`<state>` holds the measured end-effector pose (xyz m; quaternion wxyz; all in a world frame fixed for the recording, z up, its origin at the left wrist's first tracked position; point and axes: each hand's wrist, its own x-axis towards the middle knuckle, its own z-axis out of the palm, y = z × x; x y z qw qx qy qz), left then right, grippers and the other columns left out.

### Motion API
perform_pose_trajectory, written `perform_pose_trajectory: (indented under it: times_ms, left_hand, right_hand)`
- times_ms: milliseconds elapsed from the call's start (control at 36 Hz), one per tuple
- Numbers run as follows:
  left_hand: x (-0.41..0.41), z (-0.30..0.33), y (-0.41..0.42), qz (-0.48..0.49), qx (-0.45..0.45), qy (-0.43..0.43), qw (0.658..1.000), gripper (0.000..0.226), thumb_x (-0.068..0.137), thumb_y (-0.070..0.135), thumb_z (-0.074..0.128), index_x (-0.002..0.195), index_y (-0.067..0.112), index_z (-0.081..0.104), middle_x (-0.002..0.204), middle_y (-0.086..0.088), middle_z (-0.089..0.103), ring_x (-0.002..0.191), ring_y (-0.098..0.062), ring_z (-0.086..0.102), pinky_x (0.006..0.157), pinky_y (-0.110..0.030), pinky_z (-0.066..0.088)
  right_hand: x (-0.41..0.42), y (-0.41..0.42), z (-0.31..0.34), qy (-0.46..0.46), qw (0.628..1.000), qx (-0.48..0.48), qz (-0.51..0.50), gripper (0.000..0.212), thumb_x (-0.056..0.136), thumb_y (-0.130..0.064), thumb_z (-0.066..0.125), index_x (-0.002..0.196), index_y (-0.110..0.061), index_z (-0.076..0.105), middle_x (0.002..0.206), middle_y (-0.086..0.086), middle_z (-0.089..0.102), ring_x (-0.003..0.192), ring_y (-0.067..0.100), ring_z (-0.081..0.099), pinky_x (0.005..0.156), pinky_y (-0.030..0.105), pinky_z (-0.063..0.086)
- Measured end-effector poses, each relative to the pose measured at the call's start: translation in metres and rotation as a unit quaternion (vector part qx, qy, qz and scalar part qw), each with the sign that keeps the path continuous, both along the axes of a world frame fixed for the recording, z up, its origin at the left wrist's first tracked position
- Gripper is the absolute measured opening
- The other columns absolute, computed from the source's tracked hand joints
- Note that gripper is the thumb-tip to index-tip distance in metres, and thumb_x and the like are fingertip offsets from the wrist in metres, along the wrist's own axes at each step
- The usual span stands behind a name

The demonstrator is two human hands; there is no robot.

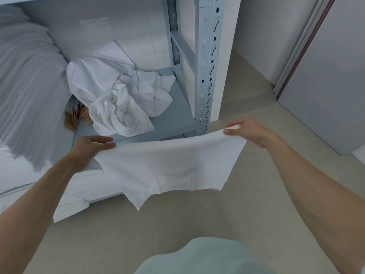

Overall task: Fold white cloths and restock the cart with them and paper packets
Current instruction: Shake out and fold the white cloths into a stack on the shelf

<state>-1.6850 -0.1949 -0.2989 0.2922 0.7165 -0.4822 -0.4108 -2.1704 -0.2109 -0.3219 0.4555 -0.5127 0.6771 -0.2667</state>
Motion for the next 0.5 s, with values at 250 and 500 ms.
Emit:
perform_pose_trajectory:
  times_ms: [250,500]
  left_hand:
    - [-0.002,-0.008,0.000,-0.075,-0.071,-0.185,0.977,0.028,0.071,0.018,0.088,0.096,0.010,0.076,0.091,0.002,0.060,0.077,-0.011,0.054,0.069,-0.024,0.038]
    - [0.001,-0.012,-0.001,-0.013,-0.137,-0.207,0.969,0.023,0.069,0.024,0.089,0.083,0.014,0.075,0.089,-0.002,0.062,0.070,-0.008,0.052,0.058,-0.018,0.038]
  right_hand:
    - [-0.002,0.001,0.001,0.146,0.987,-0.029,0.068,0.040,0.076,-0.019,0.085,0.112,-0.014,0.069,0.090,-0.003,0.066,0.078,0.012,0.060,0.064,0.024,0.044]
    - [-0.001,0.000,-0.001,0.192,0.976,-0.094,0.038,0.034,0.084,-0.013,0.077,0.062,-0.023,0.054,0.061,-0.002,0.049,0.055,0.014,0.044,0.048,0.027,0.031]
